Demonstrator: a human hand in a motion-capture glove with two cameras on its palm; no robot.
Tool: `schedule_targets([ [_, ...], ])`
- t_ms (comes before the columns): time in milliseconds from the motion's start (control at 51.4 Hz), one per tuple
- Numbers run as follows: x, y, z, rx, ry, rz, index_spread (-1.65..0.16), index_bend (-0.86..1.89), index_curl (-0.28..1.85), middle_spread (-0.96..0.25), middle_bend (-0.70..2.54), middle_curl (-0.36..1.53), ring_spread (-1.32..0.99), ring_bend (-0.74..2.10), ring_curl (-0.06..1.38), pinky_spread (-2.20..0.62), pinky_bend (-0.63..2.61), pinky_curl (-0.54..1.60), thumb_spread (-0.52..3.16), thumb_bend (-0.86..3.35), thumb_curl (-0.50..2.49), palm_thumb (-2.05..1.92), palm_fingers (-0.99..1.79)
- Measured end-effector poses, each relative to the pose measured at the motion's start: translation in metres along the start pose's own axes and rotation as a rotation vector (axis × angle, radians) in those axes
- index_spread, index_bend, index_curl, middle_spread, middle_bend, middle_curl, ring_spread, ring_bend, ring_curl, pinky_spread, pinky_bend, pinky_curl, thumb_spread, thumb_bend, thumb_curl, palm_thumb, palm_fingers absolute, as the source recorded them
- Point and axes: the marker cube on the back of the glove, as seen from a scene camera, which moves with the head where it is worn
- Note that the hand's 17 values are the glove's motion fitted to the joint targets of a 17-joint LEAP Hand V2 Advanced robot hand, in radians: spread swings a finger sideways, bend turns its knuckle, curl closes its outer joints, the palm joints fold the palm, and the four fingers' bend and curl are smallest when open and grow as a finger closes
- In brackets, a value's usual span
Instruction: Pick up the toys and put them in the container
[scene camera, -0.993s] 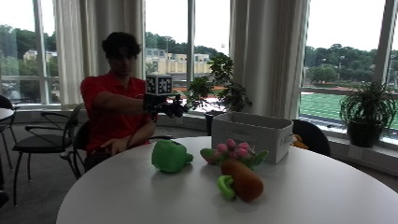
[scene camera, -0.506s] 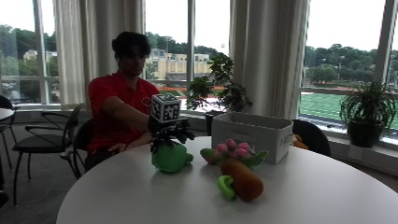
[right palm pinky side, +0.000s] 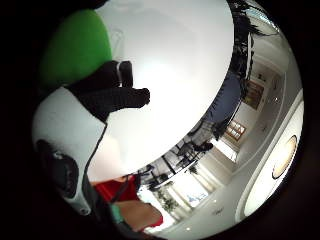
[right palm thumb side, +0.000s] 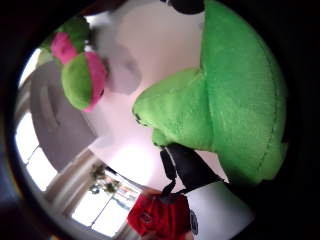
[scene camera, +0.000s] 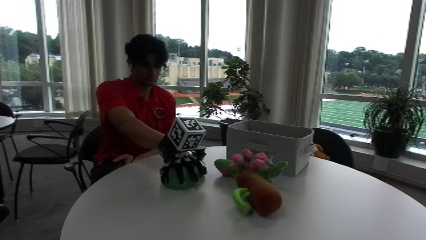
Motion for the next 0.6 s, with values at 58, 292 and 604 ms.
schedule_targets([
  [58,0.001,-0.001,0.001,-0.011,0.034,-0.007,-0.40,0.17,0.18,-0.10,0.20,0.22,-0.01,0.41,0.29,0.02,1.36,0.40,1.10,0.00,0.34,0.14,0.02],
  [292,-0.013,0.003,0.006,0.072,0.178,0.022,-0.40,0.12,0.19,-0.11,0.18,0.26,-0.02,0.47,0.31,0.00,1.40,0.39,1.14,0.02,0.37,0.28,-0.03],
  [604,-0.013,0.000,0.006,0.212,0.172,0.000,-0.42,0.31,0.30,-0.24,0.35,0.35,-0.25,0.68,0.34,-0.15,1.14,0.30,1.22,0.02,0.42,0.39,0.52],
])
